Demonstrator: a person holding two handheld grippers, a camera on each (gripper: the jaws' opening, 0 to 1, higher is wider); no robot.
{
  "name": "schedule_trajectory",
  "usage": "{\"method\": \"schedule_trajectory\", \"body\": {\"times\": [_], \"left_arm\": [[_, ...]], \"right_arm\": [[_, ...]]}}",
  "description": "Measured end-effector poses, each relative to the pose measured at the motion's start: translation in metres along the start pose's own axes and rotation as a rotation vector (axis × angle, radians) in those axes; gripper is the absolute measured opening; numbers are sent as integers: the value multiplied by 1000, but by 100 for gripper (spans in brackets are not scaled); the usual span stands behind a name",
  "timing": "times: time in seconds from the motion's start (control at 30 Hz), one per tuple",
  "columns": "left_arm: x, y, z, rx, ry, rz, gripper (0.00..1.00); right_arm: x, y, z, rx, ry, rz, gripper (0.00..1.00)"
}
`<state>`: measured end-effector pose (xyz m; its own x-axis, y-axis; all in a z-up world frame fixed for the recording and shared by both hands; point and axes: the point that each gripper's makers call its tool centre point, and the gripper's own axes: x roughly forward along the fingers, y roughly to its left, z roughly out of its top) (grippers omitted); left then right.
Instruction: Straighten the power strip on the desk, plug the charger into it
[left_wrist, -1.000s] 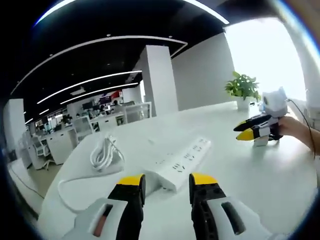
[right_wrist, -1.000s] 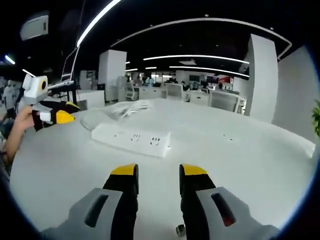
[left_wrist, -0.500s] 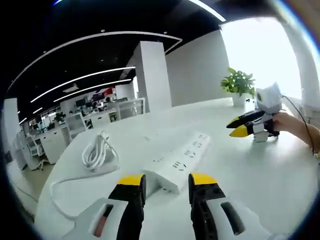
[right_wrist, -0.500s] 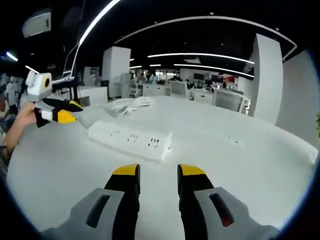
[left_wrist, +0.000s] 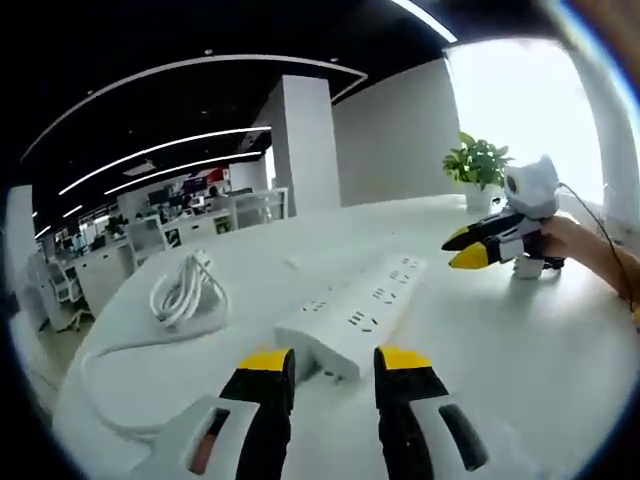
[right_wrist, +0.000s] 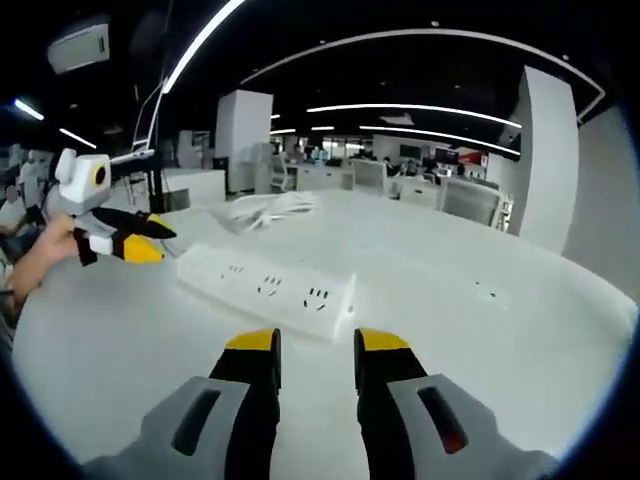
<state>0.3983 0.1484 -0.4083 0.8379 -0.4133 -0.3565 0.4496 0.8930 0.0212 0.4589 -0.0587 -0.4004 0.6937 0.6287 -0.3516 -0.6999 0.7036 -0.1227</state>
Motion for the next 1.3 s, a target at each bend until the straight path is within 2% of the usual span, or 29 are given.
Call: {"method": "schedule_trajectory", "body": {"times": [0.13, 0.3, 0.5, 0.9, 1.3], "left_arm": [[4, 1, -7, -29, 12, -20, 32], [6, 5, -7, -44, -2, -29, 32], [11, -3, -9, -44, 1, -60, 32], [16, -12, -10, -40, -4, -90, 31], [20, -17, -9, -22, -12, -91, 32]], "right_arm": [[4, -4, -4, -42, 26, 0, 28], [8, -9, -4, -63, 32, -2, 28], [19, -8, -6, -67, 58, 31, 27], [30, -4, -6, -76, 62, 82, 25], [33, 1, -5, -68, 45, 107, 24]]}}
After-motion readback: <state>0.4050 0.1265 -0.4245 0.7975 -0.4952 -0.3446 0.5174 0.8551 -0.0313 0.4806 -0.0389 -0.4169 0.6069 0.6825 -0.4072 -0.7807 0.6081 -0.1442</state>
